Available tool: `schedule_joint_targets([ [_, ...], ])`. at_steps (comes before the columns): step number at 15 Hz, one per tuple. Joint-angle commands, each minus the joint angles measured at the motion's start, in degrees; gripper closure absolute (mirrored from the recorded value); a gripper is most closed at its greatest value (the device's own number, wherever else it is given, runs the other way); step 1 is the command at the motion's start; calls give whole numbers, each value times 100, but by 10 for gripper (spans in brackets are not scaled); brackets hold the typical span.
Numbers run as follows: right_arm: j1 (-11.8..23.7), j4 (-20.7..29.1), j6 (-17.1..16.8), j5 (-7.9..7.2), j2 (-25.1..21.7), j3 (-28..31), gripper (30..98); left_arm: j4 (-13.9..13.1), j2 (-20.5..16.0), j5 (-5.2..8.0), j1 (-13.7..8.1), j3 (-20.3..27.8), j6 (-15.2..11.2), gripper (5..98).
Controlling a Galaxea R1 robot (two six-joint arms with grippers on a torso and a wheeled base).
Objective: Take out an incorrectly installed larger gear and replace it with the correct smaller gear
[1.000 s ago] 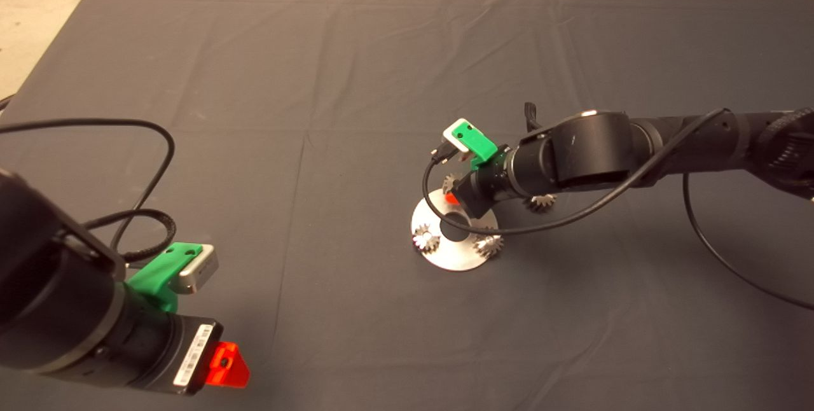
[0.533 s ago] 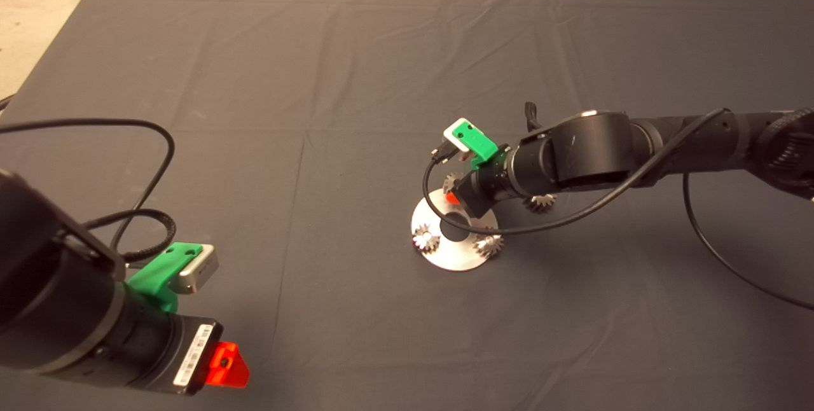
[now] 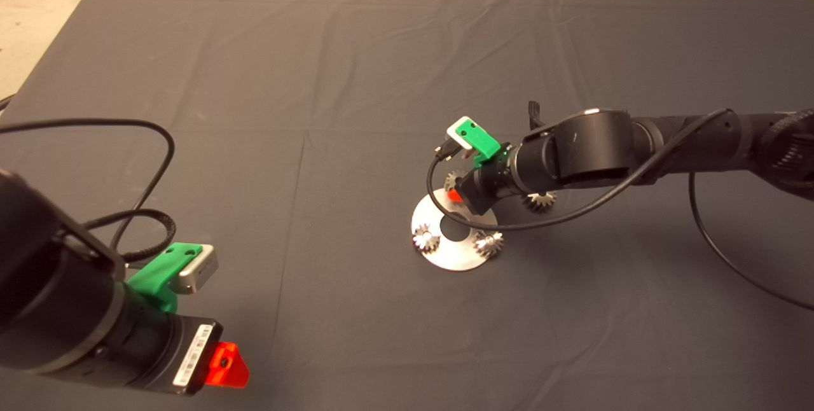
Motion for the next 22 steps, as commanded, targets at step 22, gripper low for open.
schedule_joint_targets([
  [22,47,-156,-21,-158,-120,164,880,-68,-32,136,25,61,34,58],
])
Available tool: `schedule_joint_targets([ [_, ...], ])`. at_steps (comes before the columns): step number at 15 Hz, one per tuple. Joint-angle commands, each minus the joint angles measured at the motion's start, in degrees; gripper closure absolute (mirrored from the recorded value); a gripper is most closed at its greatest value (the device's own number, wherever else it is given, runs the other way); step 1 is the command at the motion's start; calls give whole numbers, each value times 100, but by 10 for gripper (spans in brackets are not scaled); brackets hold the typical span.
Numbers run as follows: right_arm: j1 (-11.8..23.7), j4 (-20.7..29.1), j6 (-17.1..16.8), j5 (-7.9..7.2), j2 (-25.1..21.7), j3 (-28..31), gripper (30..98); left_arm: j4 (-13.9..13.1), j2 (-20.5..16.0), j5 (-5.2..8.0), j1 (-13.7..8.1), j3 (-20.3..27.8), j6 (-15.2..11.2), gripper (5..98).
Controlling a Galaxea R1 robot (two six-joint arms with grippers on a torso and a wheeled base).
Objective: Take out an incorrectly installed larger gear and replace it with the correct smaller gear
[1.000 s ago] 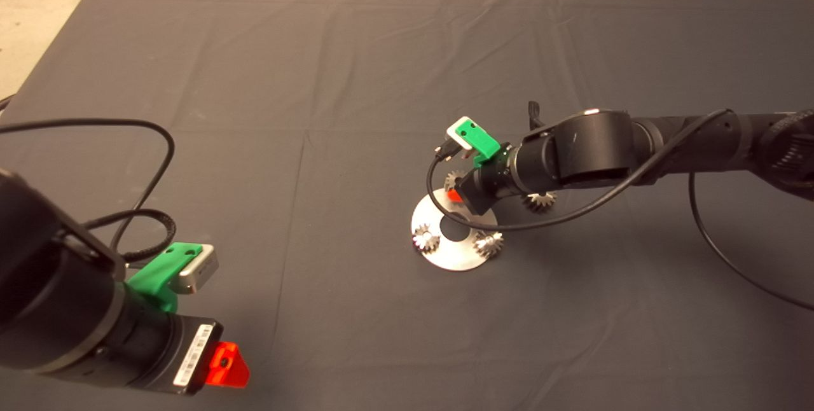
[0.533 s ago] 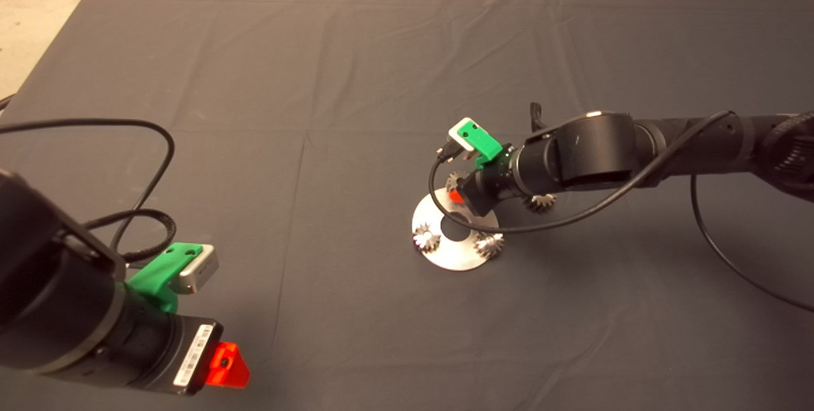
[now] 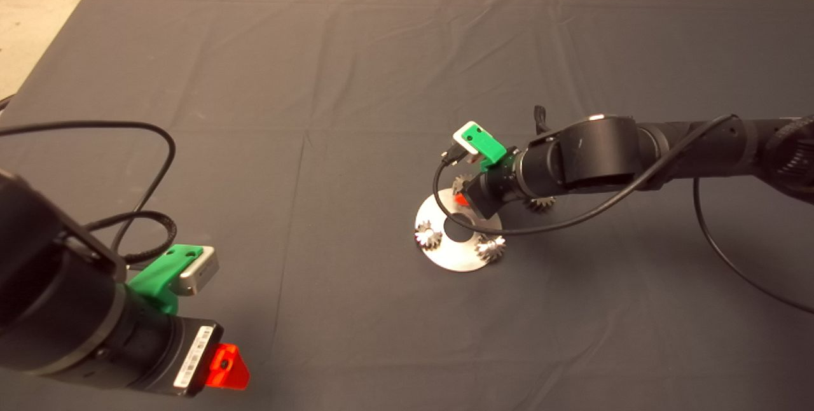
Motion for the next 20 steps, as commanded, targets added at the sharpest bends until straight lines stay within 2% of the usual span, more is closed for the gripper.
schedule_joint_targets([
  [1,114,-141,-21,-54,-31,63,880,-68,-30,134,-10,61,34,58],
  [10,114,-141,-39,-54,-31,72,853,-68,-30,134,-16,61,34,58],
  [13,141,-132,-21,-54,-87,115,815,-68,-30,129,-15,61,34,58],
  [14,158,-132,-21,-96,-144,255,815,-68,-30,133,-10,61,34,58],
  [16,205,-97,-21,-372,-297,662,761,-68,-30,134,7,61,34,58],
  [18,340,-73,-21,-534,-367,986,761,-68,-30,134,7,61,34,58],
  [20,494,-44,-2,-572,-611,1472,718,-68,-30,134,7,61,34,58],
])
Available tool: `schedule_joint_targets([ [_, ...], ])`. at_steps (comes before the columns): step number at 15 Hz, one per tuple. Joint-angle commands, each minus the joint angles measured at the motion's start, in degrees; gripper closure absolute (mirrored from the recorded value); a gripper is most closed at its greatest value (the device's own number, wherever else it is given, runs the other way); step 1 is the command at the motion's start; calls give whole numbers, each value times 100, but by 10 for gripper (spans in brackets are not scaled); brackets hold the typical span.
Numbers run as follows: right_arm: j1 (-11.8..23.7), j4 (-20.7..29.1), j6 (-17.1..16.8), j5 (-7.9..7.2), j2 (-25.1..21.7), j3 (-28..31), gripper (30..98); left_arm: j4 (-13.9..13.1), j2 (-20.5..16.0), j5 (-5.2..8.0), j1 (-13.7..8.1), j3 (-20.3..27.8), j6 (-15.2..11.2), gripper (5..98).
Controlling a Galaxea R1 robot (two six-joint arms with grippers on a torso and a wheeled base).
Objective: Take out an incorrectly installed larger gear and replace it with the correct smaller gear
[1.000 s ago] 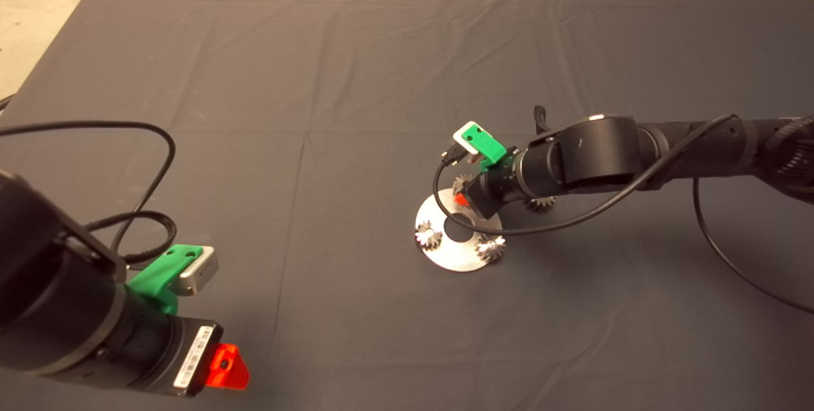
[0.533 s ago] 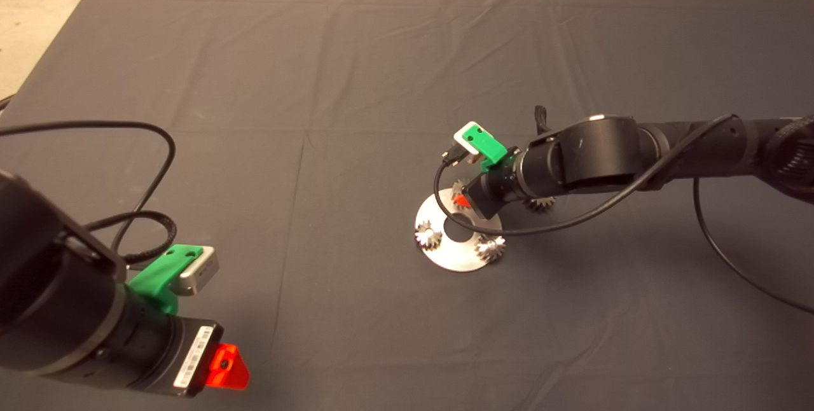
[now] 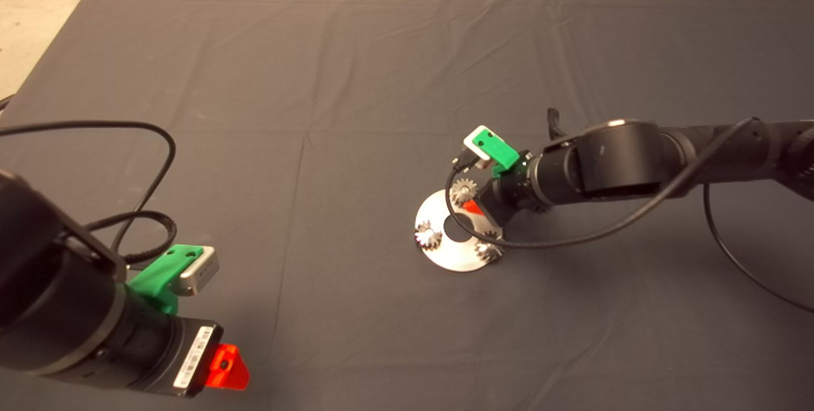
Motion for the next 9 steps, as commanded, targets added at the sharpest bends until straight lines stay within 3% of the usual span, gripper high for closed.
schedule_joint_targets([
  [1,481,1,52,-165,-402,933,712,-68,-32,136,-23,61,14,58],
  [4,723,589,90,-165,-647,1240,674,-59,-32,140,-24,61,14,58],
  [5,744,1056,98,-182,-698,1231,662,-59,-32,140,-24,61,14,58],
  [8,925,3193,166,-226,-953,1231,626,-65,-32,128,-24,52,-3,58],
  [9,929,3579,247,-226,-1149,1249,619,-68,-24,128,-24,52,-3,58],
])
